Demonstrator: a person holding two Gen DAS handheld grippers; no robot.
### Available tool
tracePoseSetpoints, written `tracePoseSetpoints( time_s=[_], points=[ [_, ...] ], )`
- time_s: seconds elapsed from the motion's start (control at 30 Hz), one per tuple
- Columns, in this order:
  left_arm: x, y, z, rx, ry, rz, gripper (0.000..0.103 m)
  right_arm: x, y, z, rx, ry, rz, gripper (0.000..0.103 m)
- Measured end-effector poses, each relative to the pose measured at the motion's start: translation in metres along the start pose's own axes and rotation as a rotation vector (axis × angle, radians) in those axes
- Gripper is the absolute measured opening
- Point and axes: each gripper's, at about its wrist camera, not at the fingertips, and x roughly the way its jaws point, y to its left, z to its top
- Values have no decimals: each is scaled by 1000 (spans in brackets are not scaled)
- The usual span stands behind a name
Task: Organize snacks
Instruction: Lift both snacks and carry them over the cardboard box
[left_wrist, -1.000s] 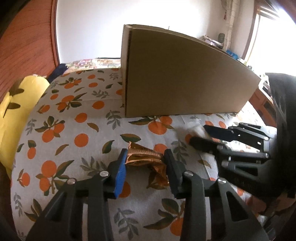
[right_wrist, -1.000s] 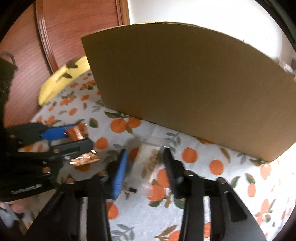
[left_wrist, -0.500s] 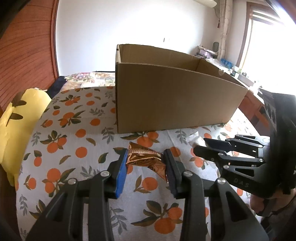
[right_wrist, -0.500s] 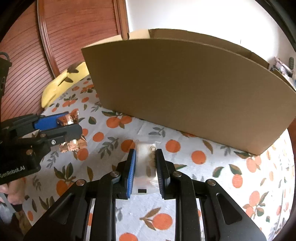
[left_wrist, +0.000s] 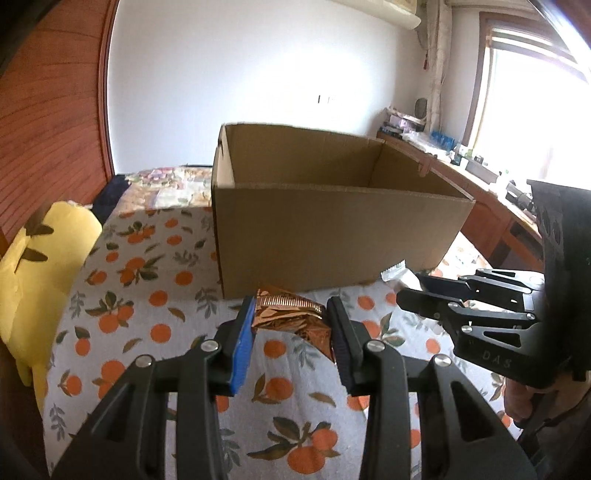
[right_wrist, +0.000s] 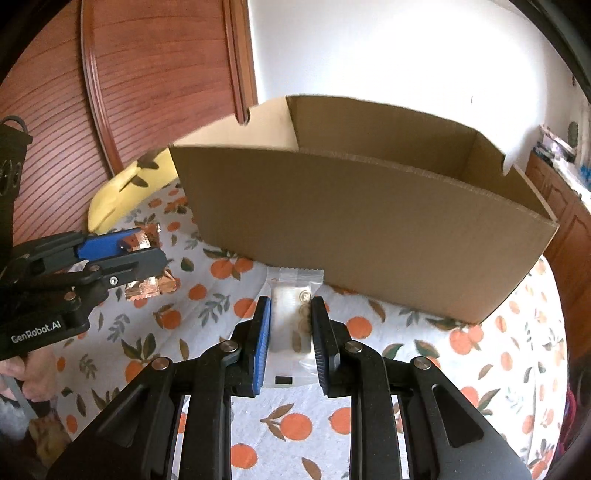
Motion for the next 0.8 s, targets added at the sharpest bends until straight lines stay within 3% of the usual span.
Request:
tracePoseSetpoints(
  time_s=[0.37, 0.8],
  points=[
    [-12, -13, 48, 35, -109, -32, 38, -34, -14, 30, -20, -102, -17, 20],
    [26, -13, 104, 56, -187, -53, 38, -29, -42, 84, -50, -202, -21, 20]
  ],
)
